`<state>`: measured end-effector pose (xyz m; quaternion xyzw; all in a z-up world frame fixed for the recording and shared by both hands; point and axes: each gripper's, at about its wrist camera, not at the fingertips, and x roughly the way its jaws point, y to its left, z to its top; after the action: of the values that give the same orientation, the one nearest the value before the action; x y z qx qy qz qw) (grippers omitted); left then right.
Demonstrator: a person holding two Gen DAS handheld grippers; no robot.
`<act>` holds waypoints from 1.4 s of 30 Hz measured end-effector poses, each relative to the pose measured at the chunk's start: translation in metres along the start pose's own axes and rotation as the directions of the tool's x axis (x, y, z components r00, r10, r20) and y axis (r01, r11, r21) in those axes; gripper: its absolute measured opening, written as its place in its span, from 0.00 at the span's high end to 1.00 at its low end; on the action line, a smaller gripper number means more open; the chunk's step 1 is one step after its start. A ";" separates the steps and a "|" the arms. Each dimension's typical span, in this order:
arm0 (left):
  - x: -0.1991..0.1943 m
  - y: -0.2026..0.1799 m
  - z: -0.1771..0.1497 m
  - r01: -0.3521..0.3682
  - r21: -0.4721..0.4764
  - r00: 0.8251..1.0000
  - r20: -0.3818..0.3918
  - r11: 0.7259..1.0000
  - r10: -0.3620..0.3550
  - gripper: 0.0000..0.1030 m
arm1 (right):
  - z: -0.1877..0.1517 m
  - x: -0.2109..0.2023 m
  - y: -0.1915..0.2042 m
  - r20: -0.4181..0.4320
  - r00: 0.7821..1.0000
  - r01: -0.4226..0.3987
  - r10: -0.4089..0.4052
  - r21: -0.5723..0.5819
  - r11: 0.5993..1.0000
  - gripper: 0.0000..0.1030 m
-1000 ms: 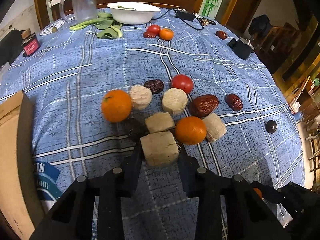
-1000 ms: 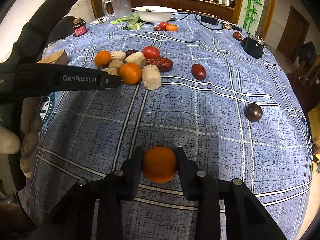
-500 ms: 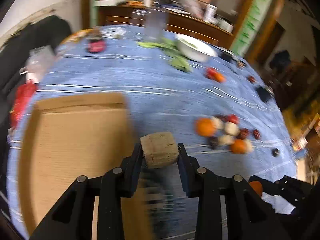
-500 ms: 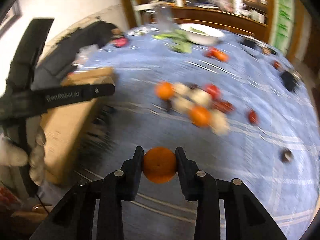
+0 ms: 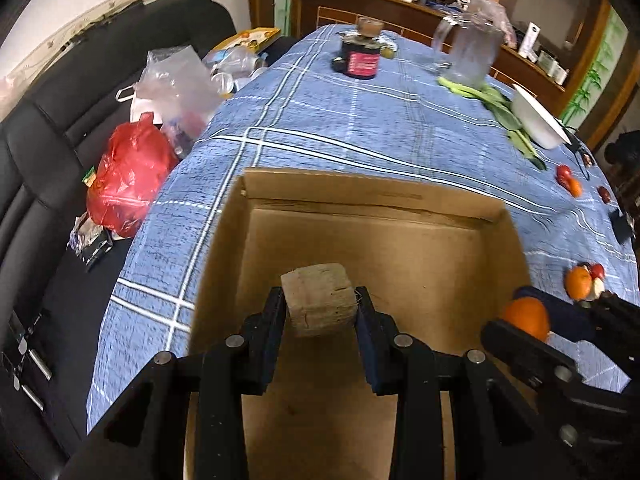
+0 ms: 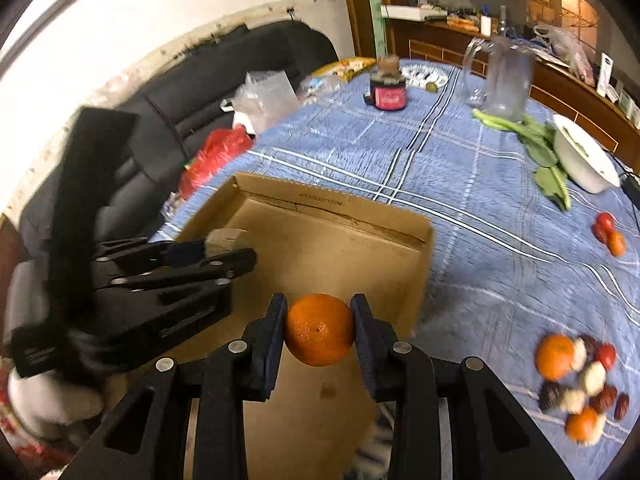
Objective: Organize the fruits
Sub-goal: 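Carry both items into the cardboard box and open both grippers, then grasp another yam piece with the left gripper while the right gripper grasps the dark plum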
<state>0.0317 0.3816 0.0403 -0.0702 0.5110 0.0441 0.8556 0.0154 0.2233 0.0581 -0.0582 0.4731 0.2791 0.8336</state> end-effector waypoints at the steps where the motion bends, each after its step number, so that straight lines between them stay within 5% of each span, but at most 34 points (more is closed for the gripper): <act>1: 0.001 0.001 0.001 -0.002 -0.004 1.000 -0.003 1.000 0.002 0.68 | 0.003 0.010 -0.004 -0.012 1.000 0.005 -0.005 0.006 1.000 0.65; 11: 0.012 0.013 0.008 0.014 -0.035 1.000 -0.019 0.999 -0.015 0.67 | 0.011 0.043 -0.011 -0.065 0.998 -0.001 0.005 0.054 0.999 0.64; 17: -0.003 0.014 0.010 0.013 -0.045 1.000 0.017 0.999 -0.012 0.56 | 0.014 0.034 -0.010 -0.042 0.999 -0.008 0.011 0.058 0.998 0.61; 25: -0.037 0.006 0.006 0.014 -0.075 0.997 0.077 0.997 -0.008 0.53 | 0.008 -0.022 -0.032 0.022 0.999 -0.032 0.030 0.127 0.991 0.55; 28: -0.062 -0.011 0.004 0.028 -0.075 0.992 0.128 0.997 -0.018 0.52 | 0.000 -0.065 -0.062 0.054 0.998 0.011 -0.022 0.199 0.980 0.53; 30: -0.077 -0.028 0.003 0.052 -0.075 0.986 0.160 0.996 -0.040 0.48 | -0.008 -0.110 -0.083 0.113 0.981 0.130 -0.159 0.231 0.964 0.32; 32: -0.090 -0.050 0.001 0.079 -0.068 0.980 0.189 0.995 -0.065 0.44 | -0.027 -0.156 -0.096 0.254 0.929 0.212 -0.270 0.233 0.949 0.11; 34: -0.098 -0.072 0.000 0.112 -0.052 0.974 0.202 0.992 -0.100 0.44 | -0.051 -0.186 -0.115 0.364 0.893 0.172 -0.265 0.268 0.948 0.00; 36: -0.101 -0.101 -0.002 0.138 -0.023 0.971 0.202 0.990 -0.131 0.44 | -0.072 -0.186 -0.155 0.212 0.953 0.128 -0.216 0.363 0.923 0.00; 38: -0.100 -0.128 -0.007 0.153 0.010 0.969 0.193 0.988 -0.152 0.44 | -0.094 -0.181 -0.190 0.108 0.977 0.121 -0.187 0.444 0.888 0.03; 42: -0.090 -0.183 -0.021 0.196 0.067 0.968 0.147 0.978 -0.204 0.44 | -0.152 -0.211 -0.247 0.033 0.948 0.246 -0.316 0.556 0.794 0.13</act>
<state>-0.0020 0.1976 0.1235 -0.0953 0.4351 -0.0505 0.8939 -0.0552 -0.1246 0.1067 0.1289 0.4661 0.0092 0.8752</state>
